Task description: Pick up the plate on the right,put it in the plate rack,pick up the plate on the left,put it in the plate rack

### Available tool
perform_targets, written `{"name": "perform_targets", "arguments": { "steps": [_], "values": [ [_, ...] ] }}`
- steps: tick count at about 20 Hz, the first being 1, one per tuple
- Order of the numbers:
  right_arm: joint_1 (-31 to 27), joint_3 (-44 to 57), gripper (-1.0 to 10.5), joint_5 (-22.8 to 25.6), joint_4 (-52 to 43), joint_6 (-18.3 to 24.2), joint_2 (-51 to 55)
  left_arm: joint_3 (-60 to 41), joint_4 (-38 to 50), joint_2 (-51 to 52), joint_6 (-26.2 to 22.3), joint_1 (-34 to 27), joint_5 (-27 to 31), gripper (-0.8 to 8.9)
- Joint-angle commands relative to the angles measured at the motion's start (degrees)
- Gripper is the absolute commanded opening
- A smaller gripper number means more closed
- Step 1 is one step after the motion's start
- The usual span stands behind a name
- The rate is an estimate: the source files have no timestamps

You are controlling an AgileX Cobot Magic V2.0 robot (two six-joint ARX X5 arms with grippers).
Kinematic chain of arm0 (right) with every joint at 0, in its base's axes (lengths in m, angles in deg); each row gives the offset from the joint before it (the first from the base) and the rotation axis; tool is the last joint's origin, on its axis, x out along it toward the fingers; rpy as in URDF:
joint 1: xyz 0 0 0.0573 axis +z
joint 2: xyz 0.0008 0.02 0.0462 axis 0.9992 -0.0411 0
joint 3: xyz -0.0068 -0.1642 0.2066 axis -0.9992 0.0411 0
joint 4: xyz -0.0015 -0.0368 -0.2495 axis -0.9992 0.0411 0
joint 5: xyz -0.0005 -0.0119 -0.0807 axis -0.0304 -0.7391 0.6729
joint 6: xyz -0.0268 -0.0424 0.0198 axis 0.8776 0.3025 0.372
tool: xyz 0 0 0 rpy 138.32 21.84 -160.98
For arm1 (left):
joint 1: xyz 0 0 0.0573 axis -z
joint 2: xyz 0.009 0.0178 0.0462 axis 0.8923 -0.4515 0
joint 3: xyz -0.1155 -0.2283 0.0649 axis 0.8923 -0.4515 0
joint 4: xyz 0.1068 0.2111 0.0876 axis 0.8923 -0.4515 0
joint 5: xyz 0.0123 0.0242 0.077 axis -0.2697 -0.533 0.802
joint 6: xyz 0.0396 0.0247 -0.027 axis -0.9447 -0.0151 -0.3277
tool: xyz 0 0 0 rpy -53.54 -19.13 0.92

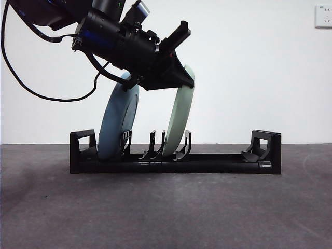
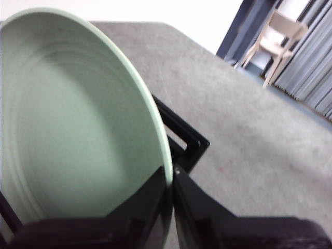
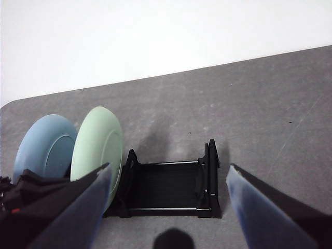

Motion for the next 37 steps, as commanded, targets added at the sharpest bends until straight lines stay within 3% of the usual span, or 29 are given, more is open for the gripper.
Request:
{"name": "perform_targets", "arguments": {
  "steps": [1, 4, 10, 14, 18, 22, 26, 27, 29, 30, 33, 37],
  "values": [
    [0.09, -0.22, 3.7, -0.07, -0.35, 0.31, 0.04, 0.07, 0.02, -0.26, -3.65, 0.70, 0.17, 0.02],
    [0.09, -0.22, 3.7, -0.09, -0.33, 0.28, 0.04, 0.07, -0.81, -0.26, -4.24, 1.18, 0.50, 0.33],
    [0.09, -0.22, 3.7, -0.11, -0.31, 0.28, 0.04, 0.07, -3.23, -0.26, -4.22, 1.68, 4.83, 2.29],
    [0.13, -0.22, 3.7, -0.11, -0.28, 0.28, 0.04, 0.07, -3.30, -0.26, -4.22, 1.68, 4.83, 2.31],
    [0.13, -0.22, 3.7, -0.13, -0.28, 0.28, 0.04, 0.09, -2.54, -0.22, -4.24, 1.88, 4.52, 3.77],
    [0.13, -0.22, 3.7, -0.13, 0.07, 0.33, 0.04, 0.09, -2.54, 1.77, -5.46, 2.73, 2.60, 3.84],
    [0.13, -0.22, 3.2, -0.17, 0.90, 2.05, 0.04, 0.09, -3.21, 6.58, -7.19, 4.04, -0.35, 3.52],
    [0.13, -0.22, 2.5, -0.35, 1.38, 2.60, 0.04, 0.09, -4.02, 8.46, -8.24, 4.28, -0.96, 2.73],
    [0.13, -0.22, 0.8, -1.90, 2.10, 4.02, 0.04, 0.11, -6.86, 12.35, -11.37, 4.59, -1.51, 0.09],
    [0.15, -0.22, -0.1, -2.73, 2.49, 4.68, 0.04, 0.13, -9.07, 14.69, -13.29, 4.70, -1.18, 0.01],
    [0.13, -0.22, -0.1, -3.06, 3.78, 5.44, 0.04, 0.13, -16.96, 21.59, -16.83, 4.68, 2.86, -0.08],
    [0.13, -0.20, -0.1, -3.04, 6.38, 7.69, 0.04, 0.13, -30.91, 30.95, -20.50, 3.80, 14.03, -0.08]
  ]
}}
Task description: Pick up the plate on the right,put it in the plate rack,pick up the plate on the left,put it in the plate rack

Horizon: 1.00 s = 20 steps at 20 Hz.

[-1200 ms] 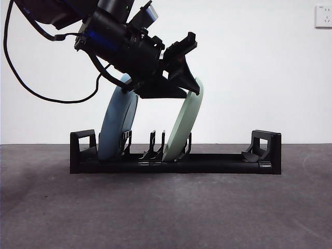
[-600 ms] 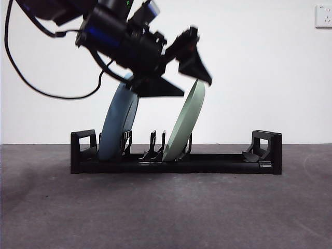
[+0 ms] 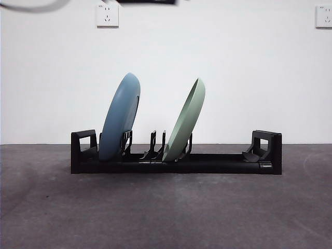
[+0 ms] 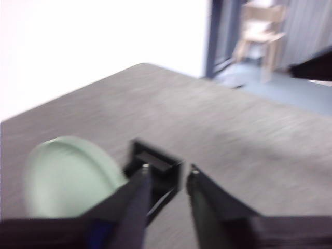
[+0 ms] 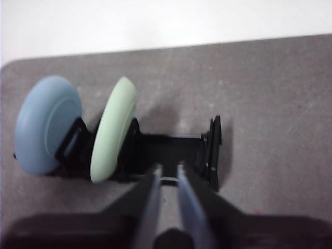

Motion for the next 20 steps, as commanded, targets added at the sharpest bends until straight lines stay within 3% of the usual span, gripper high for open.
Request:
{"name": "perform_targets", "arguments": {
  "steps": [1, 6, 10, 15, 17, 20],
  "values": [
    [0.09, -0.13, -0.1, 0.00, 1.29, 2.91, 0.04, 0.04, -9.73, 5.64, -5.25, -1.38, 7.08, -0.08],
    [0.09, 2.75, -0.1, 0.24, 1.16, 3.30, 1.81, -0.72, -21.44, 14.67, -6.95, -8.90, 9.18, -0.08],
    [0.09, 9.75, -0.1, 0.68, -2.29, 1.70, 6.93, -7.15, -22.86, 25.35, -6.84, -17.16, 7.41, -0.08],
    [0.09, 17.97, -0.1, 3.63, -3.23, -1.60, 14.71, -20.17, -22.58, 41.79, -4.92, -21.16, 7.85, -0.08],
    [0.07, 17.99, 0.0, 3.63, -3.41, -5.44, 14.75, -21.49, -24.41, 45.77, -4.92, -21.22, 7.82, -0.08],
    [0.07, 17.99, 0.0, 3.50, -3.56, -16.15, 14.03, -21.44, -27.82, 46.58, -4.96, -21.22, 7.82, -0.01]
  ]
}}
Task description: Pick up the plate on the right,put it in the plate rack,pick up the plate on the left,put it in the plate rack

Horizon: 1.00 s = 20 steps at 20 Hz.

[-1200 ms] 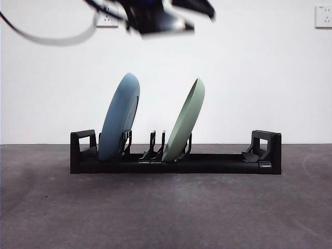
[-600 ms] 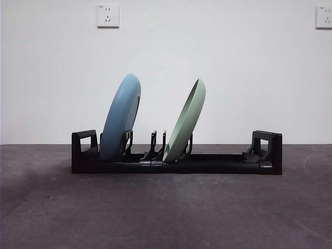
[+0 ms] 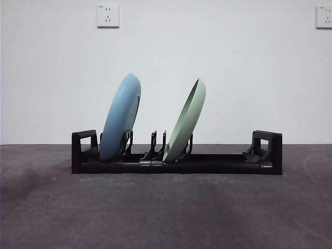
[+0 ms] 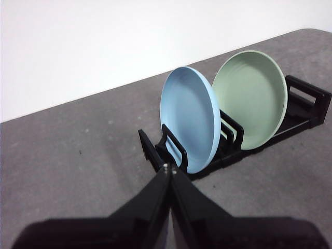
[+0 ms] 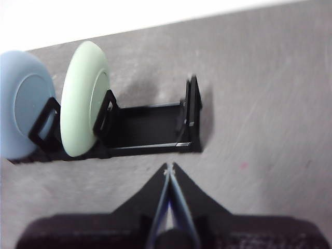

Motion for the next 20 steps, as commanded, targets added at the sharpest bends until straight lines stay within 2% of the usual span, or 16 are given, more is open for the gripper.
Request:
{"name": "perform_targets", "arguments": {
  "steps": [1, 3, 6, 10, 11, 14, 17, 20],
  "values": [
    [0.09, 0.24, 0.0, -0.17, -0.28, -9.42, -0.35, -0.33, -2.05, -0.24, 0.35, -0.17, -0.28, -0.01],
    [0.04, 0.24, 0.0, 0.44, 0.26, -8.98, -0.42, -0.33, -3.61, -0.61, 0.35, -0.17, -0.28, -0.01],
    [0.04, 0.24, 0.0, 4.22, 0.39, -8.98, -0.39, -0.33, -3.85, -1.73, 0.35, -0.17, -0.26, -0.01],
    [0.07, 0.24, 0.0, 4.50, 0.42, -8.96, -0.39, -0.33, -3.87, -2.40, -0.13, 0.00, -0.31, -0.01],
    [0.07, 0.24, 0.0, 4.48, 0.42, -8.96, -0.39, -0.28, -3.93, -1.03, -3.41, -0.61, 1.73, -0.01],
    [0.07, 0.24, 0.0, 4.48, 0.44, -8.98, -0.39, -2.36, -3.85, 4.15, -2.58, -3.48, 0.83, -0.01],
    [0.07, 0.24, 0.0, 4.46, 0.44, -8.98, -0.39, -12.37, 2.60, 10.71, -2.51, -6.88, 0.94, -0.01],
    [0.07, 0.24, 0.0, 4.46, 0.44, -8.98, -0.39, -25.59, 11.96, 17.57, 1.42, -10.40, 1.07, -0.01]
  ]
}}
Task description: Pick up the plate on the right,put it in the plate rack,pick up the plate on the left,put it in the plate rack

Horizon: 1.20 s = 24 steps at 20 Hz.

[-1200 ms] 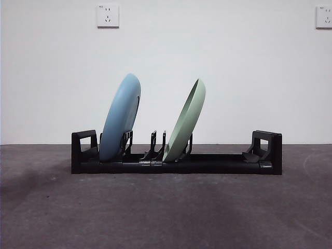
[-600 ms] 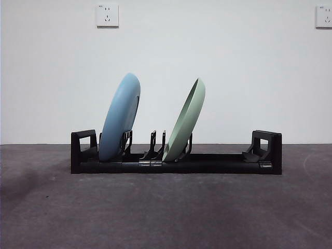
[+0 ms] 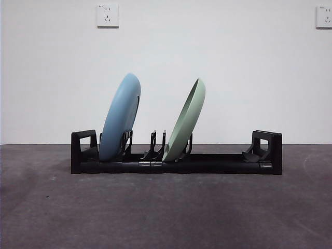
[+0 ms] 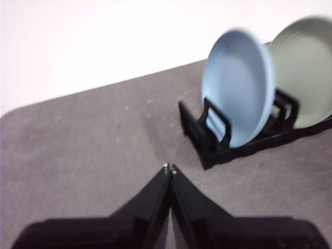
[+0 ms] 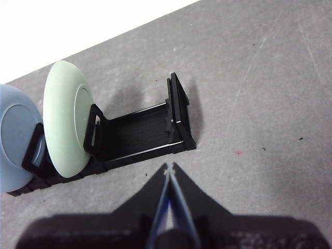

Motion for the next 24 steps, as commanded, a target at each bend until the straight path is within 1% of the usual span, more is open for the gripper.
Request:
{"name": "perform_targets", "arguments": {
  "steps": [1, 3, 5, 7, 10, 24],
  "values": [
    [0.07, 0.24, 0.0, 0.22, -0.35, -0.55, 0.04, -9.16, 4.87, 4.74, 5.20, -2.40, 0.24, -0.01],
    [0.07, 0.24, 0.0, 0.20, -0.33, -0.55, 0.04, -14.80, 6.93, 8.17, 9.03, -4.02, 0.07, -0.01],
    [0.07, 0.24, 0.0, 0.20, -0.33, -0.55, 0.04, -17.66, 7.17, 9.84, 11.10, -4.70, -0.50, -0.01],
    [0.07, 0.24, 0.0, 0.22, -0.33, -0.55, 0.04, -18.27, 6.75, 9.81, 11.19, -4.87, -1.68, -0.01],
    [0.07, 0.24, 0.0, 0.20, -0.31, -0.55, 0.04, -18.27, 6.73, 9.81, 8.87, -5.03, -1.14, -0.01],
    [0.07, 0.24, 0.0, 0.20, -0.31, -0.52, 0.04, -18.23, 6.91, 9.81, 9.07, -4.96, -1.20, -0.01]
  ]
}}
